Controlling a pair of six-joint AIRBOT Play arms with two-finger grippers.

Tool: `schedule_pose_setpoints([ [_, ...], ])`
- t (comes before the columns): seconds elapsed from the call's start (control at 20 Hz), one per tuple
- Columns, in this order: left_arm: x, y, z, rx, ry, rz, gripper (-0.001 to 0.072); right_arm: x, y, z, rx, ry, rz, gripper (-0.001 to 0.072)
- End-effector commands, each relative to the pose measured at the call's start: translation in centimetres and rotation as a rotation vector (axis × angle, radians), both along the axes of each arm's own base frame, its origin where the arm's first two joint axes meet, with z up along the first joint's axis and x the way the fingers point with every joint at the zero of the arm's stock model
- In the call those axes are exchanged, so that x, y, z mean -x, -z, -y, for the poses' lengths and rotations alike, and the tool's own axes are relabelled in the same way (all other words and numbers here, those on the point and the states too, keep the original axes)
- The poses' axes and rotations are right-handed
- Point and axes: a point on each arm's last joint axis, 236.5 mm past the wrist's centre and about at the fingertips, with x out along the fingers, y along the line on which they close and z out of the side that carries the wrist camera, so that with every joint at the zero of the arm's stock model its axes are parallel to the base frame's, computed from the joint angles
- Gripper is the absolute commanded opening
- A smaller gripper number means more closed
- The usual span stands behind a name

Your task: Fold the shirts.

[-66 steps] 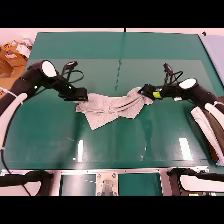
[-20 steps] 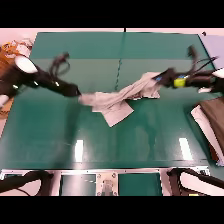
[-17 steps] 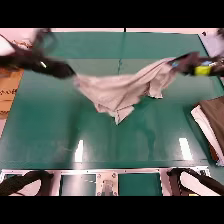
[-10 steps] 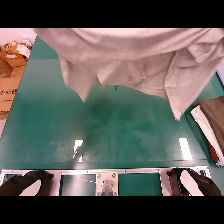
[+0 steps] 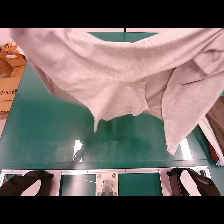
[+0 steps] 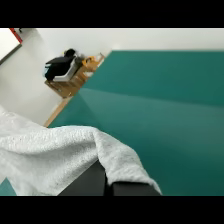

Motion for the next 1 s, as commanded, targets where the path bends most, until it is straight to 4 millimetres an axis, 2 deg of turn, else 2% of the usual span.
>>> schedule_pose_setpoints([
  [0.0, -5.5, 7.5, 0.3, 0.020, -0.036, -0.155, 0.0020, -5.6, 7.8, 2.1, -0.079, 0.020, -0.166, 0.0009],
  [0.15, -13.2, 17.3, 1.3, 0.055, -0.066, -0.324, 0.0020, -11.7, 16.8, 2.6, -0.121, 0.019, -0.328, 0.0009],
  [0.35, -22.8, 31.0, 3.9, 0.132, -0.047, -0.450, 0.0021, -20.0, 30.5, 1.9, -0.156, 0.063, -0.514, 0.0009],
  [0.4, -24.6, 34.3, 4.3, 0.180, -0.072, -0.483, 0.0020, -21.4, 33.6, 2.1, -0.171, 0.082, -0.565, 0.0009],
  [0.5, -26.3, 39.1, 4.6, 0.225, -0.104, -0.537, 0.0021, -23.7, 38.2, 2.4, -0.201, 0.091, -0.638, 0.0009],
  [0.55, -26.5, 40.8, 4.5, 0.218, -0.111, -0.554, 0.0021, -24.7, 39.4, 2.7, -0.215, 0.097, -0.653, 0.0009],
  [0.6, -26.5, 41.8, 4.5, 0.216, -0.113, -0.571, 0.0022, -25.5, 39.8, 3.2, -0.221, 0.101, -0.653, 0.0022],
  [0.65, -26.4, 42.1, 4.5, 0.211, -0.112, -0.579, 0.0153, -26.1, 39.4, 3.9, -0.225, 0.107, -0.639, 0.0150],
  [0.7, -26.3, 42.1, 4.3, 0.205, -0.111, -0.581, 0.0516, -26.6, 38.3, 5.0, -0.228, 0.112, -0.616, 0.0260],
  [0.75, -26.2, 41.6, 3.8, 0.214, -0.112, -0.592, 0.0642, -26.7, 37.0, 5.9, -0.238, 0.099, -0.601, 0.0267],
  [0.8, -25.8, 40.8, 3.2, 0.227, -0.096, -0.622, 0.0642, -26.4, 35.4, 7.2, -0.265, 0.084, -0.602, 0.0230],
  [0.85, -25.4, 39.8, 2.4, 0.239, -0.077, -0.657, 0.0642, -25.7, 33.8, 8.9, -0.298, 0.072, -0.611, 0.0079],
  [0.9, -24.6, 38.9, 1.1, 0.248, -0.054, -0.702, 0.0642, -24.9, 32.7, 10.6, -0.324, 0.073, -0.620, 0.0017],
  [0.95, -23.9, 38.2, -0.2, 0.250, -0.034, -0.740, 0.0643, -23.9, 31.7, 12.4, -0.343, 0.080, -0.626, 0.0009],
])
